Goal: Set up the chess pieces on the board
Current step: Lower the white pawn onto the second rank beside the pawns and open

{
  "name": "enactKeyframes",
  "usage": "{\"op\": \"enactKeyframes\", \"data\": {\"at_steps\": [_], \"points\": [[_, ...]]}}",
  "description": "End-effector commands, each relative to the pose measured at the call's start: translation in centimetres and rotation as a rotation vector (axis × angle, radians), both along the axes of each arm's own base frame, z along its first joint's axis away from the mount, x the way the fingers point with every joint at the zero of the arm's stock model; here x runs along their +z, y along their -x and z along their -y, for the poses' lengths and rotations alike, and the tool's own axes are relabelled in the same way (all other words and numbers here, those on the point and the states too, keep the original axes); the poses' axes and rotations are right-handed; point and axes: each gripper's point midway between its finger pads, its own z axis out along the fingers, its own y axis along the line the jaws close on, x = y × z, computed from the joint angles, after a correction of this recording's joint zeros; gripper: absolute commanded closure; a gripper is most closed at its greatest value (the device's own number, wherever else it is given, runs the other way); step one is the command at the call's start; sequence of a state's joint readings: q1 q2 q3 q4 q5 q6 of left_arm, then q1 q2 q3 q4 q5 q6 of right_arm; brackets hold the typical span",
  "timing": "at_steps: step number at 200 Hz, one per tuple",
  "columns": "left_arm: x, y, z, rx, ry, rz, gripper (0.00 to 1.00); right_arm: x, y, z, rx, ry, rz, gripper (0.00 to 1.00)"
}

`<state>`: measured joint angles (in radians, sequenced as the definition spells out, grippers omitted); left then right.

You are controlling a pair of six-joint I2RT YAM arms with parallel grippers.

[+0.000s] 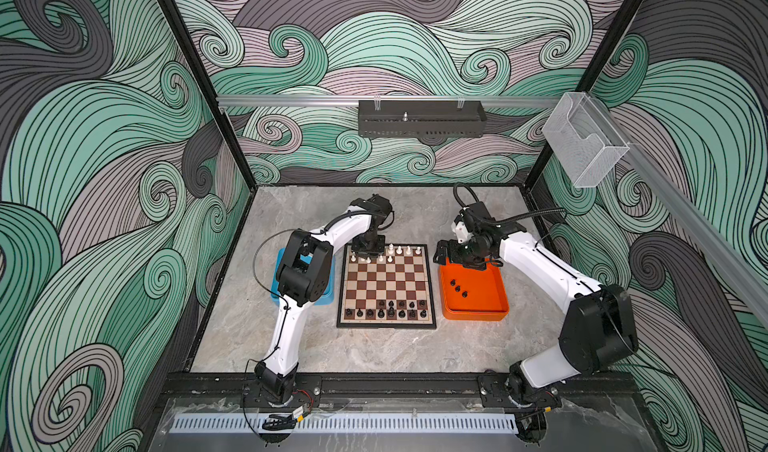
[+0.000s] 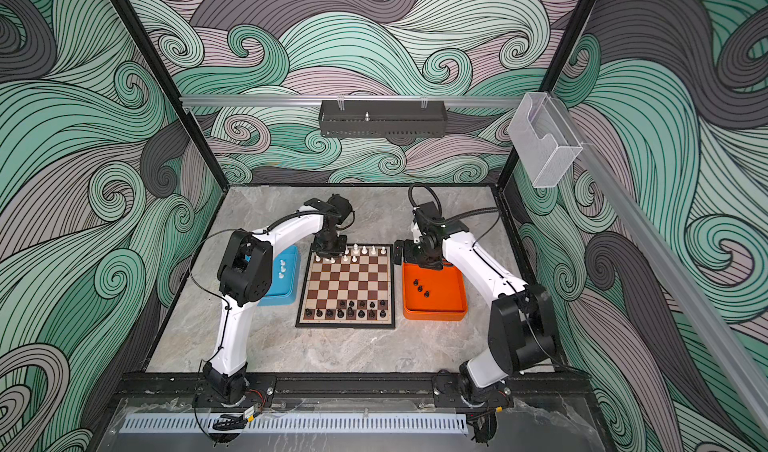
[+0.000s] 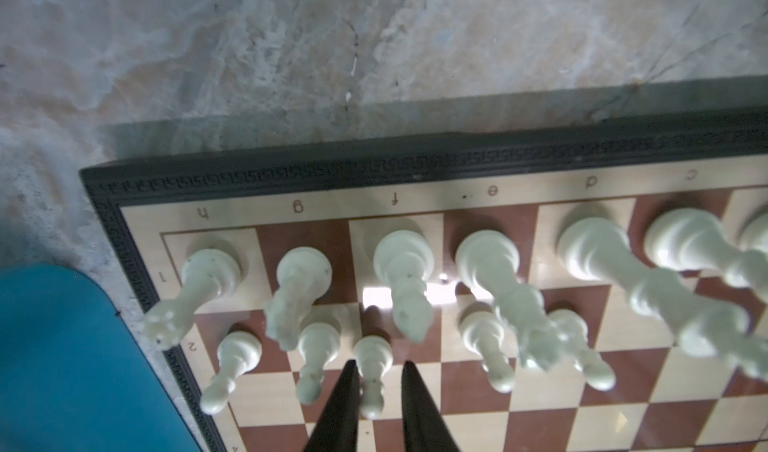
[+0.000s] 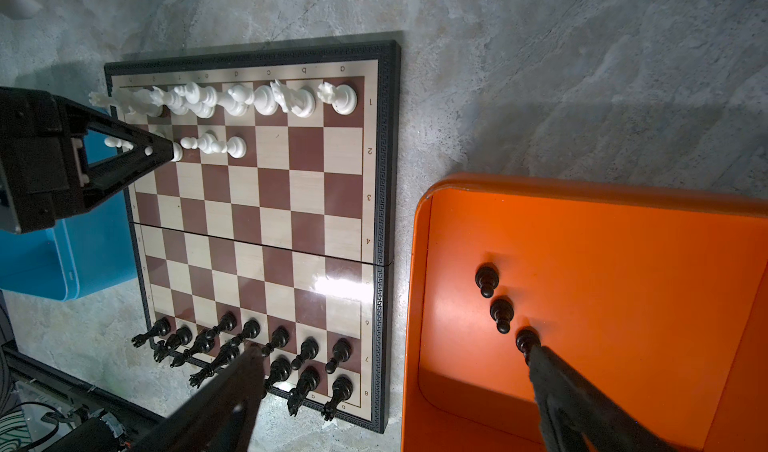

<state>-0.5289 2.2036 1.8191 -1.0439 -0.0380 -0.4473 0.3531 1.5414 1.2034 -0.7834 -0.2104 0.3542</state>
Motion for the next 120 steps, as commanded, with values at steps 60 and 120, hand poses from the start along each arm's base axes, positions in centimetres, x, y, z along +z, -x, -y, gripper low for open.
{"op": "enactKeyframes", "data": {"at_steps": [60,120], "points": [[0.09,-0.06,0.53,-0.002,0.003,-0.004,0.82,-0.47,0.34,0.38,0.0,0.007,-0.021,0.01],[0.19,-0.12,0.63,-0.002,0.007,-0.002,0.87,-0.52,0.37,0.47,-0.001,0.008,-0.022,0.01]]}}
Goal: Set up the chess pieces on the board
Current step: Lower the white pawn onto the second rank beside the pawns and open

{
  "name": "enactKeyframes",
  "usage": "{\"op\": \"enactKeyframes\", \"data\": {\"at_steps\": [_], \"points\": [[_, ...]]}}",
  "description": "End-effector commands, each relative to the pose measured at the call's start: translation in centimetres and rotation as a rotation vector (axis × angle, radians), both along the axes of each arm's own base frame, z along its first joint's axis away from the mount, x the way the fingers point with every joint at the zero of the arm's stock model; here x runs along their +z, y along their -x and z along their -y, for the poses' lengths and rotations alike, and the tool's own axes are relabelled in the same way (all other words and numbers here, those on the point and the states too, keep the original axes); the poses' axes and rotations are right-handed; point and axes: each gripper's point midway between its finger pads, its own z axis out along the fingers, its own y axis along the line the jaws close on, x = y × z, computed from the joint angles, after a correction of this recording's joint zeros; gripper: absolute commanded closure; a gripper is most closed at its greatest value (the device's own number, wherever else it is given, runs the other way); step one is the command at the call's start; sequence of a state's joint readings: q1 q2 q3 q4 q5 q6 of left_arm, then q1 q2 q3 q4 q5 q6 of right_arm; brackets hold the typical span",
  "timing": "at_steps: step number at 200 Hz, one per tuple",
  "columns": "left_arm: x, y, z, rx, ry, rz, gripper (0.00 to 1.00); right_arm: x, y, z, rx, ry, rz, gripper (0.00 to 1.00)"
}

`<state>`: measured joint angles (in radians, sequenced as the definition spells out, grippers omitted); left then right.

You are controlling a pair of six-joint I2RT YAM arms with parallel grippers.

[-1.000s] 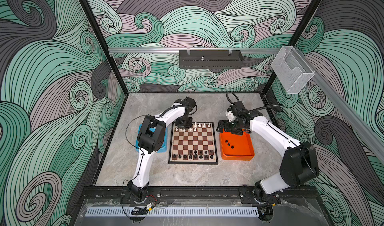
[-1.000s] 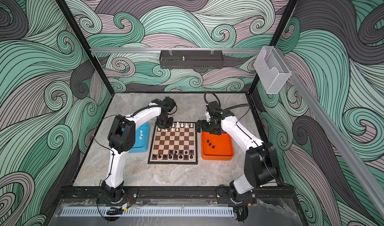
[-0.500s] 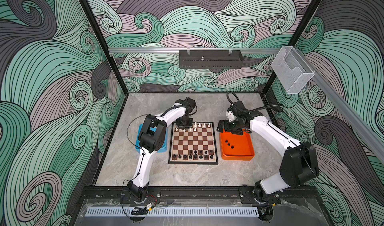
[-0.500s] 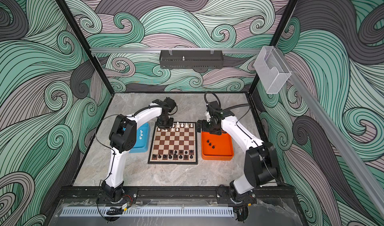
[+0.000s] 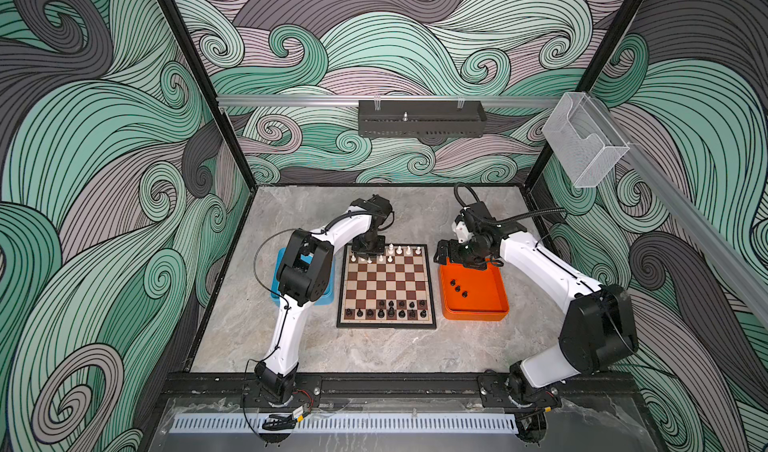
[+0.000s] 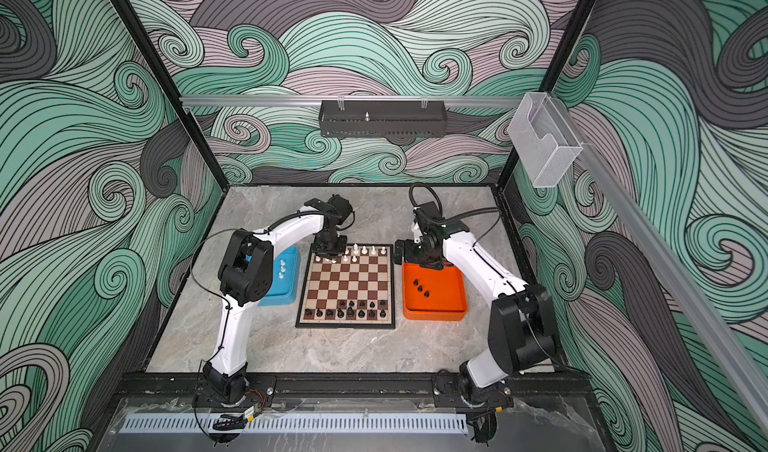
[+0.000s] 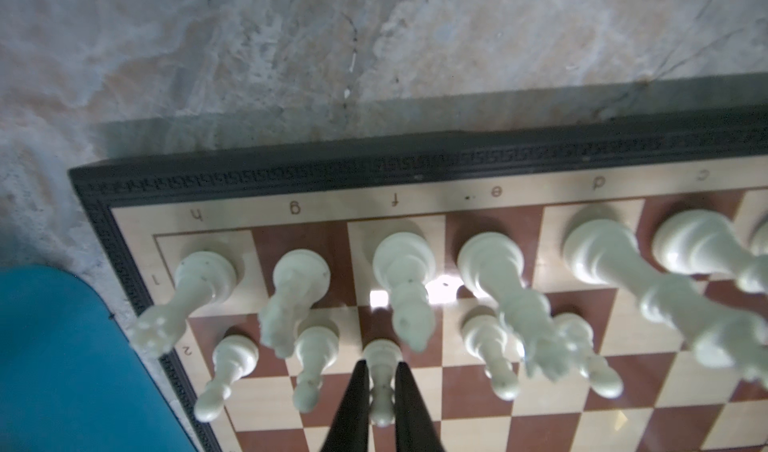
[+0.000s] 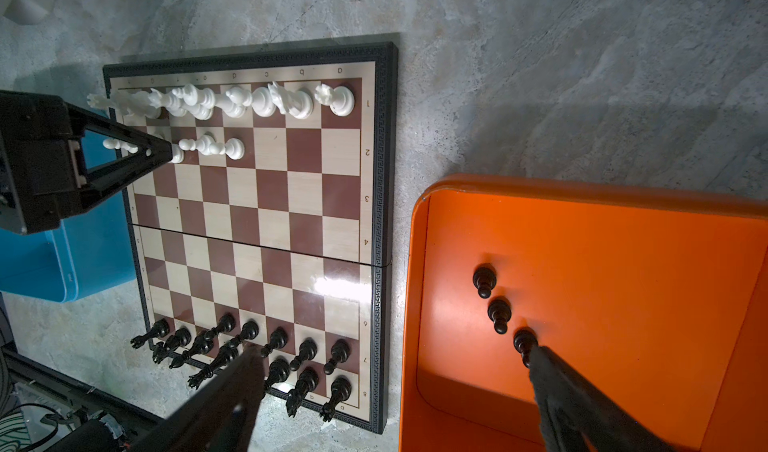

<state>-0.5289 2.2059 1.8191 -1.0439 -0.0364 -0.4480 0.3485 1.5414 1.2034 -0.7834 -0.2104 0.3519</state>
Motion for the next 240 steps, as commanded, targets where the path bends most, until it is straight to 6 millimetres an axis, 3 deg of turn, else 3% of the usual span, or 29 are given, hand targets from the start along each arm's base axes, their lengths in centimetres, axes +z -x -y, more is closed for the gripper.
{"op": "enactKeyframes", "data": {"at_steps": [1,97,240], "points": [[0.3,-0.1,0.6,-0.002,0.007,0.0,0.87,-0.5,0.4,0.3,0.001,0.008,-0.022,0.01],[0.7,-0.8,1.0,0.0,0.02,0.016,0.88,-0.4,0.3,0.3,0.0,0.004,-0.021,0.01],[-0.4,-0.7,1.5,-0.005,0.02,-0.006,0.87,-0.8,0.2,0.4,-0.002,0.002,-0.033,0.01]]}}
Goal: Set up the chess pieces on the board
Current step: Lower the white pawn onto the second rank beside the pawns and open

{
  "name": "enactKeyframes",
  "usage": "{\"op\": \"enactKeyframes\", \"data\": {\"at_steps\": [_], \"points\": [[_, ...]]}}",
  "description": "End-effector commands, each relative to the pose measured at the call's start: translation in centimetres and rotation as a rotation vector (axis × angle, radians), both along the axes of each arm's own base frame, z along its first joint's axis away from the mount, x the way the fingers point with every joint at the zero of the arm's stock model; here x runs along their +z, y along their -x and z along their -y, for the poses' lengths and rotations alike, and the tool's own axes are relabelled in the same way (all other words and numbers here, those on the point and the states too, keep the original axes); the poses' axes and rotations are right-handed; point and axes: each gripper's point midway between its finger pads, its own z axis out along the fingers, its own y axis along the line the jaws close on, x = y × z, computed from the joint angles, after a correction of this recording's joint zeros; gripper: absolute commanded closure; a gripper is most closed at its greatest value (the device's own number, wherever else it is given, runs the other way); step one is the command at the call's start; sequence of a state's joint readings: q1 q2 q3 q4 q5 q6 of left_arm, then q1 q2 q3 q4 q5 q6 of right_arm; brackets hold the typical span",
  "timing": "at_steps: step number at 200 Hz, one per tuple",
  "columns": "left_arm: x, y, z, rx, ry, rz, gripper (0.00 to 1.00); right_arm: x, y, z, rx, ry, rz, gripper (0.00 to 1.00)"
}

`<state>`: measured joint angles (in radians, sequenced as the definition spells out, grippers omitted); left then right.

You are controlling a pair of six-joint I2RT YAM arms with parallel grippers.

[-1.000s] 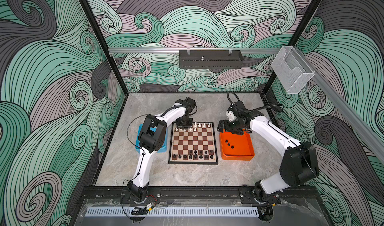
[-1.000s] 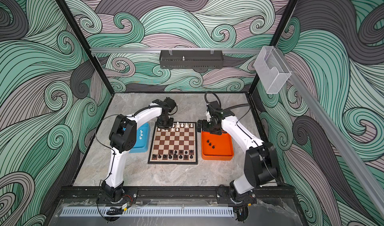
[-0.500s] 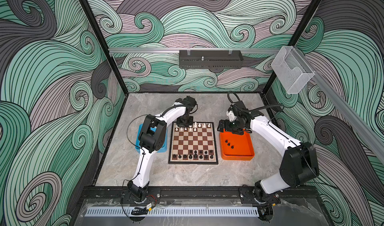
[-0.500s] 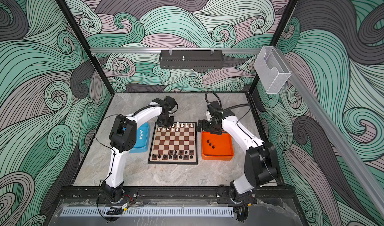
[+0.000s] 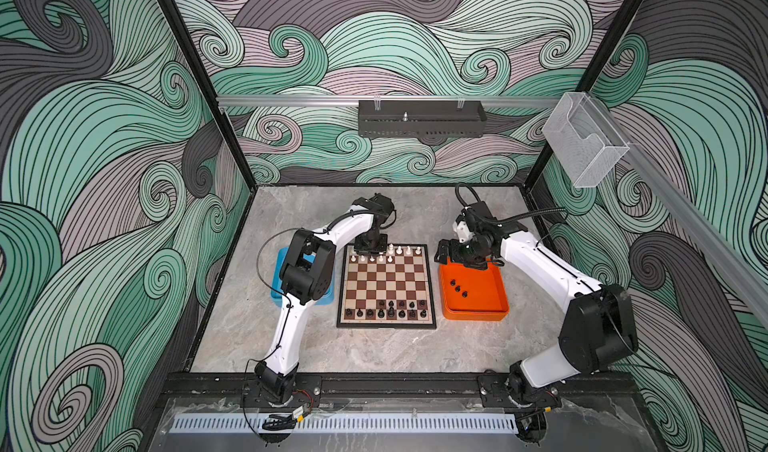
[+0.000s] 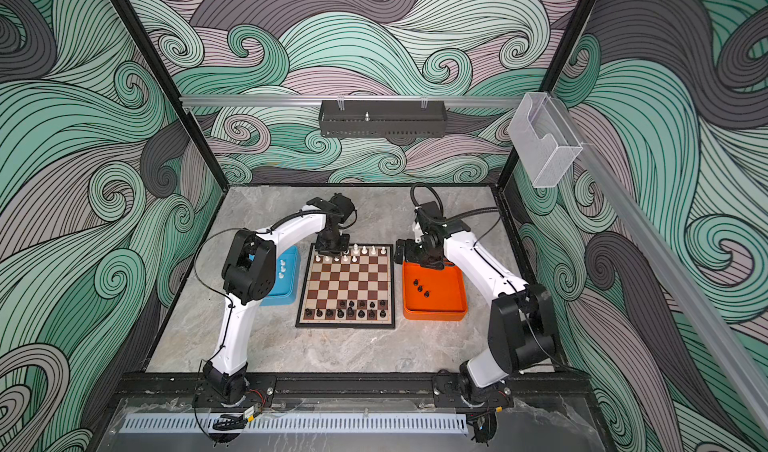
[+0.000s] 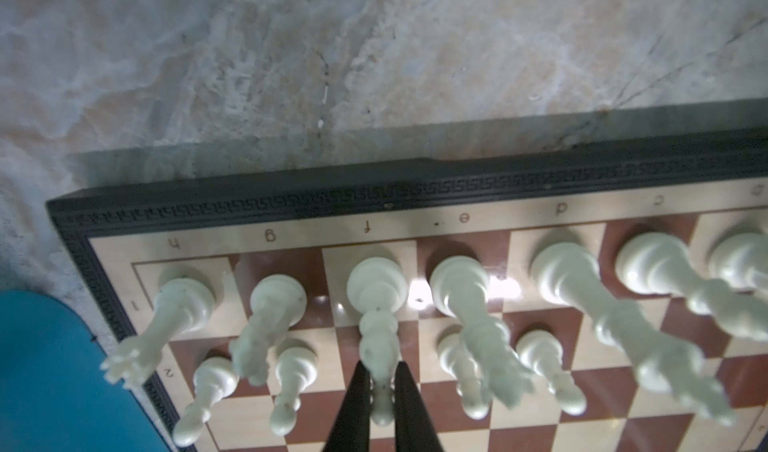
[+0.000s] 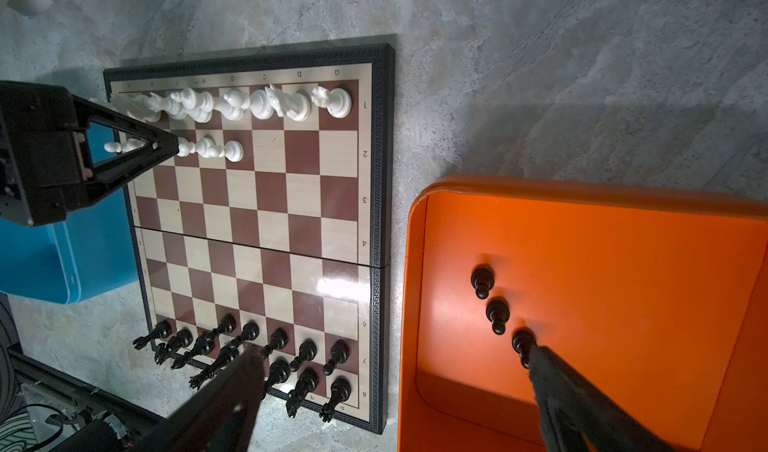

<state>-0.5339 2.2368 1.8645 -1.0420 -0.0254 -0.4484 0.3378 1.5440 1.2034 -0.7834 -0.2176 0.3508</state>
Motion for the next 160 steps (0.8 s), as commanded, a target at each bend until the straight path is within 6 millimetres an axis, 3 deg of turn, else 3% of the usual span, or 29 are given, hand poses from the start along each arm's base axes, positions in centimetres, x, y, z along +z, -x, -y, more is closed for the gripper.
{"op": "enactKeyframes", "data": {"at_steps": [1,108,160], "points": [[-0.3,0.1,0.5,0.0,0.002,-0.015,0.87,-0.7,0.3,0.1,0.006,0.007,-0.028,0.01],[-0.1,0.5,0.0,0.002,-0.022,-0.02,0.8,-0.9,0.2,0.1,0.005,0.003,-0.036,0.01],[1.2,0.9,0.0,0.007,-0.012,-0.005,0.68,-0.6,0.3,0.1,0.002,-0.001,-0.03,0.01]]}}
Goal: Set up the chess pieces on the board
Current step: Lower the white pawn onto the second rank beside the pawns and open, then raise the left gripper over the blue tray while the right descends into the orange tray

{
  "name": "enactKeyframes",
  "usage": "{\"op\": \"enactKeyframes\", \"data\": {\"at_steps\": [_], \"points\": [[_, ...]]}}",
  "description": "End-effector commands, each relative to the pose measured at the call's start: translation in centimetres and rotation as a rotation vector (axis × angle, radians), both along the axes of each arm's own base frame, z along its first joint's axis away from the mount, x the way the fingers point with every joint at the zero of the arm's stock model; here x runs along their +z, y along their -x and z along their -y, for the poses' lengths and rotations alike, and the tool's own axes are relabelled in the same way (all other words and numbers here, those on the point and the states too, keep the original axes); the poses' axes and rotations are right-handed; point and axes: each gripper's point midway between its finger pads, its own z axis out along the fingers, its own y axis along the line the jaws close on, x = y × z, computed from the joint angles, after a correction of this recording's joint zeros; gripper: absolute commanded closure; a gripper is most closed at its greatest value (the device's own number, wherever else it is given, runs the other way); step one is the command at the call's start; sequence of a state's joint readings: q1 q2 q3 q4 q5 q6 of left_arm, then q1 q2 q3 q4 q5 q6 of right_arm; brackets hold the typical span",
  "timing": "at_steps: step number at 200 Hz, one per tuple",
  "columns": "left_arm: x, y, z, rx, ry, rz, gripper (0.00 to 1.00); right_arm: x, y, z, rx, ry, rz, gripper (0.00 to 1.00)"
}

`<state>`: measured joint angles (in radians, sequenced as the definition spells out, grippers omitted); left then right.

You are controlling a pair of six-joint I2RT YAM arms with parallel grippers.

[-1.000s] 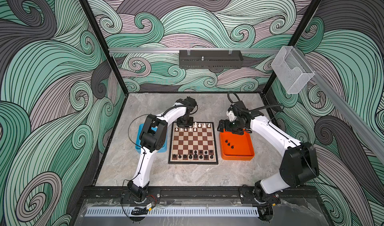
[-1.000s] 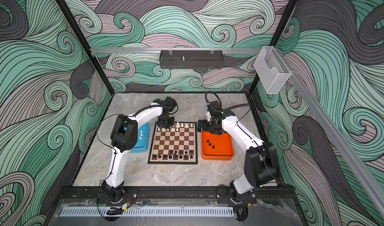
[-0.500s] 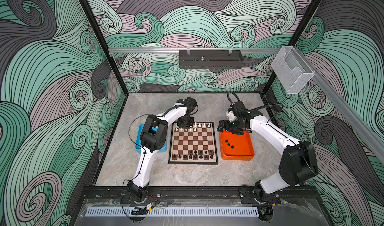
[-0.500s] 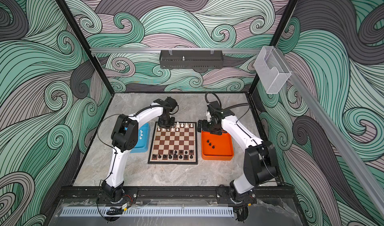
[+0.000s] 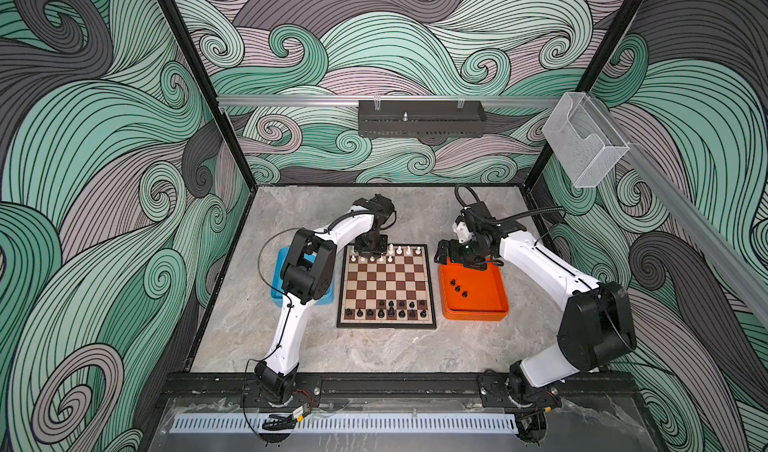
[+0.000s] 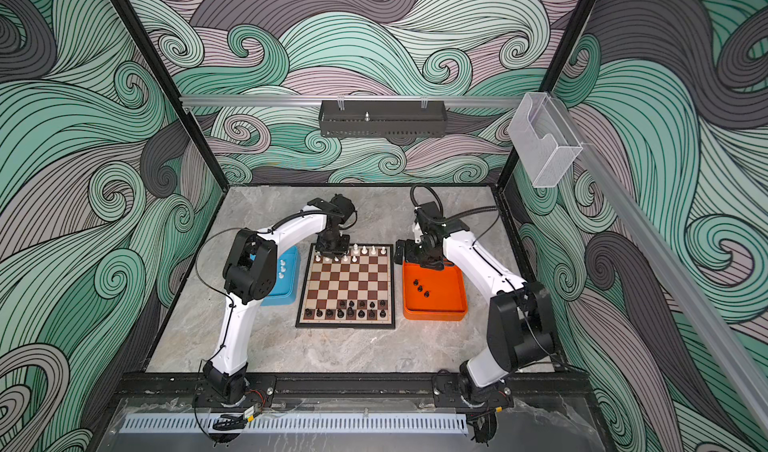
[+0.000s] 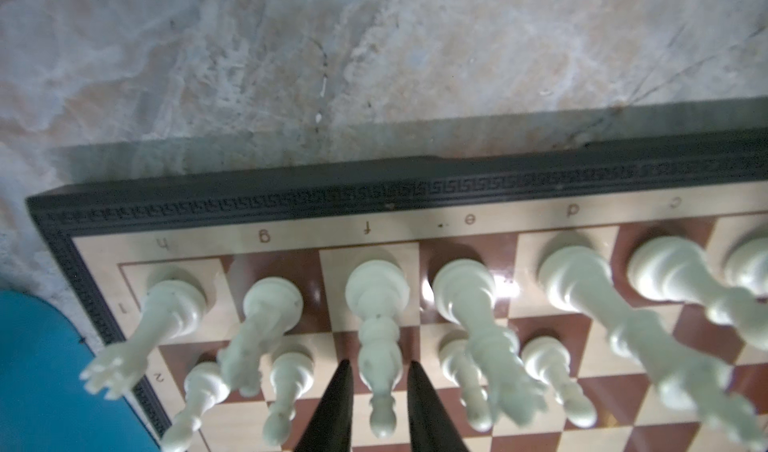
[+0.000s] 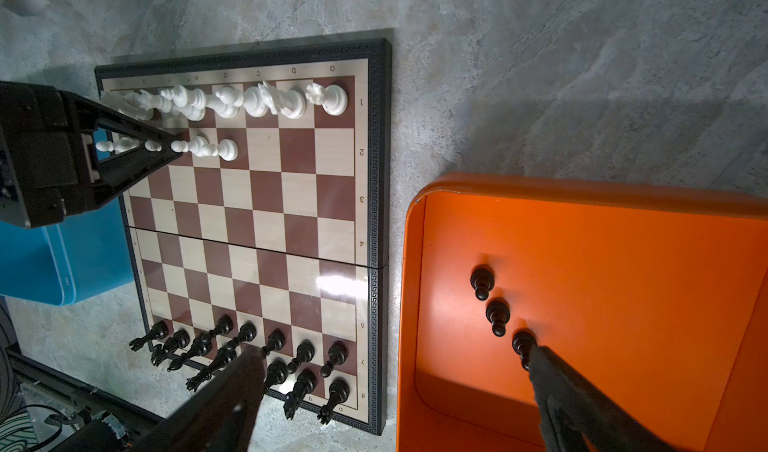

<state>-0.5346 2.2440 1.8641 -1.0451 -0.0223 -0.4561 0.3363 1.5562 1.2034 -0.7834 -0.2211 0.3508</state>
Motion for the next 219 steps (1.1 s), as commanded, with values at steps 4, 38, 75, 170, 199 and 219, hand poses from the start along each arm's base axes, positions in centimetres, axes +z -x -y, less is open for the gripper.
{"op": "enactKeyframes", "data": {"at_steps": [4,38,75,170,199,219], "points": [[1.7,0.8,0.0,0.002,-0.006,0.01,0.67,-0.2,0.3,0.2,0.002,-0.002,-0.015,0.01],[3.8,1.3,0.4,0.0,0.02,0.04,0.62,0.2,0.3,0.3,-0.003,-0.001,-0.004,0.01],[7.7,1.6,0.4,-0.006,0.053,0.121,0.58,0.5,0.4,1.8,-0.059,0.073,-0.01,0.01],[14.2,4.0,-5.5,0.028,-0.004,0.292,0.13,2.5,0.8,5.8,-0.147,0.145,0.006,0.01],[15.6,3.8,-8.5,0.079,0.019,0.334,0.01,1.1,2.4,7.1,-0.164,0.147,-0.039,0.07],[16.4,3.2,-11.0,0.145,0.058,0.351,0.01,-0.5,3.9,7.5,-0.171,0.157,-0.09,0.08]]}}
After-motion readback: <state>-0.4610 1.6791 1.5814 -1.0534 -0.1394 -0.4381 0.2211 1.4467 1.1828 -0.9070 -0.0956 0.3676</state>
